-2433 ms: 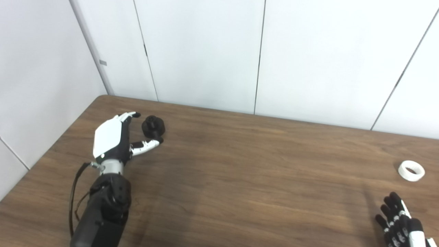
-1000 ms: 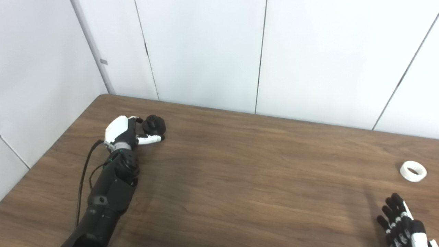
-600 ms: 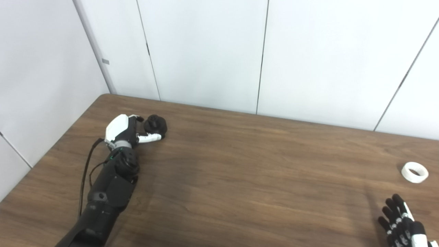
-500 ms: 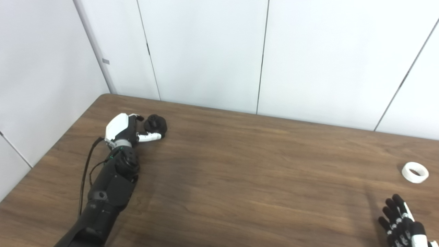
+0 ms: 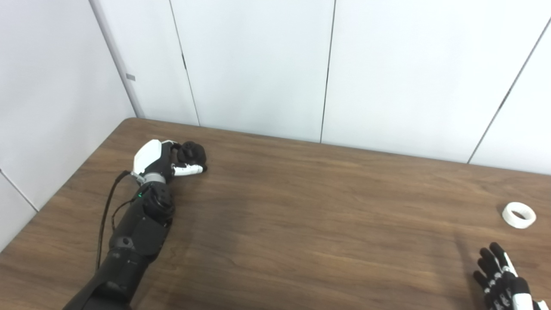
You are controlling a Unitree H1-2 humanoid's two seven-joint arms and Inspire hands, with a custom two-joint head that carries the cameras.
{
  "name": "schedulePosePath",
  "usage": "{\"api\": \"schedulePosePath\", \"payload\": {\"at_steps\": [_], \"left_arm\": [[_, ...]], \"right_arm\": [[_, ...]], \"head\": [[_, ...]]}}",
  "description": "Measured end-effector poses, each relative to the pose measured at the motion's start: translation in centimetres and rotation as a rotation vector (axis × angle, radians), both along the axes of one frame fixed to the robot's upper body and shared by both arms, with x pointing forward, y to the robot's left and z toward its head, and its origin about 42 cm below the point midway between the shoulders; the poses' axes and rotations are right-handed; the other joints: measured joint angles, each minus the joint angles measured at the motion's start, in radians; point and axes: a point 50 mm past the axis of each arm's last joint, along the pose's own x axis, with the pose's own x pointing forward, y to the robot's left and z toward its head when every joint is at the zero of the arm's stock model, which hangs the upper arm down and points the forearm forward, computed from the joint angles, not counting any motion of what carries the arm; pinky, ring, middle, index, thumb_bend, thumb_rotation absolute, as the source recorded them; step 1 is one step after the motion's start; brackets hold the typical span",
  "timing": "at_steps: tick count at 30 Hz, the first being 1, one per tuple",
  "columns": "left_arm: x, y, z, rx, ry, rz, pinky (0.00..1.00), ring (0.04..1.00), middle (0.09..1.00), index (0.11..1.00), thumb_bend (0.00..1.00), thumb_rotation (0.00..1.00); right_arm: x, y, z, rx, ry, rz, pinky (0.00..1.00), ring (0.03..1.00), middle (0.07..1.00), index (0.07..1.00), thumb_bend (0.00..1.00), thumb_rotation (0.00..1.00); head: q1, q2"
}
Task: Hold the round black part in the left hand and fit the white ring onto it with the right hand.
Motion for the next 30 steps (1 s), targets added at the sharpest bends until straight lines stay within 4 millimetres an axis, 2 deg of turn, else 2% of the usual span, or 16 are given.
{"api": "schedulePosePath", "payload": {"at_steps": [10, 13, 20, 21, 22, 25, 26, 27, 29, 30], "left_arm": [[0.19, -0.42, -0.10, 0.020, 0.010, -0.019, 0.95, 0.921, 0.870, 0.783, 0.91, 0.35], [0.31, -0.48, 0.05, 0.023, 0.008, -0.020, 0.96, 0.924, 0.869, 0.778, 0.90, 0.35], [0.33, -0.52, 0.02, 0.015, 0.008, -0.021, 0.97, 0.917, 0.858, 0.764, 0.89, 0.33], [0.32, -0.48, 0.04, 0.013, 0.006, -0.019, 0.96, 0.900, 0.849, 0.745, 0.87, 0.28], [0.31, -0.42, 0.08, 0.010, 0.003, -0.015, 0.96, 0.900, 0.849, 0.745, 0.87, 0.28], [0.34, -0.15, 0.33, -0.008, -0.018, 0.005, 0.88, 0.859, 0.824, 0.667, 0.81, 0.14], [0.36, -0.13, 0.40, -0.011, -0.025, 0.012, 0.90, 0.851, 0.811, 0.563, 0.64, 0.09], [0.36, -0.15, 0.42, -0.010, -0.031, 0.016, 0.91, 0.847, 0.802, 0.527, 0.58, 0.07], [0.38, -0.17, 0.46, -0.008, -0.034, 0.017, 0.93, 0.846, 0.795, 0.495, 0.53, 0.05], [0.39, -0.20, 0.44, -0.008, -0.034, 0.016, 0.91, 0.842, 0.789, 0.490, 0.53, 0.05]], "right_arm": [[-0.11, -0.01, -0.02, -0.002, -0.004, 0.000, 0.99, 0.974, 0.974, 0.988, 0.60, 1.00], [-0.16, -0.03, -0.04, -0.002, -0.004, -0.001, 0.98, 0.968, 0.969, 0.982, 0.60, 1.00], [-0.20, -0.04, -0.05, -0.003, -0.006, -0.001, 0.99, 0.972, 0.970, 0.983, 0.59, 1.00], [-0.21, -0.04, -0.05, -0.003, -0.006, -0.001, 0.99, 0.973, 0.972, 0.985, 0.60, 1.00], [-0.22, -0.04, -0.05, -0.003, -0.006, -0.001, 0.99, 0.973, 0.972, 0.985, 0.60, 1.00], [-0.22, -0.05, -0.05, -0.005, -0.006, -0.001, 0.97, 0.964, 0.967, 0.980, 0.63, 1.00], [-0.22, -0.05, -0.05, -0.005, -0.006, -0.001, 0.97, 0.963, 0.966, 0.980, 0.62, 1.00], [-0.22, -0.05, -0.05, -0.005, -0.006, -0.002, 0.97, 0.962, 0.966, 0.980, 0.63, 1.00], [-0.22, -0.05, -0.05, -0.005, -0.006, -0.002, 0.98, 0.962, 0.966, 0.981, 0.62, 1.00], [-0.22, -0.06, -0.05, -0.004, -0.006, -0.002, 0.99, 0.967, 0.970, 0.982, 0.62, 1.00]], "head": [[0.000, 0.002], [0.000, 0.002], [0.003, 0.006], [0.002, 0.006], [0.002, 0.006], [0.002, 0.006], [0.002, 0.006], [0.002, 0.006], [0.003, 0.011], [0.003, 0.011]]}}
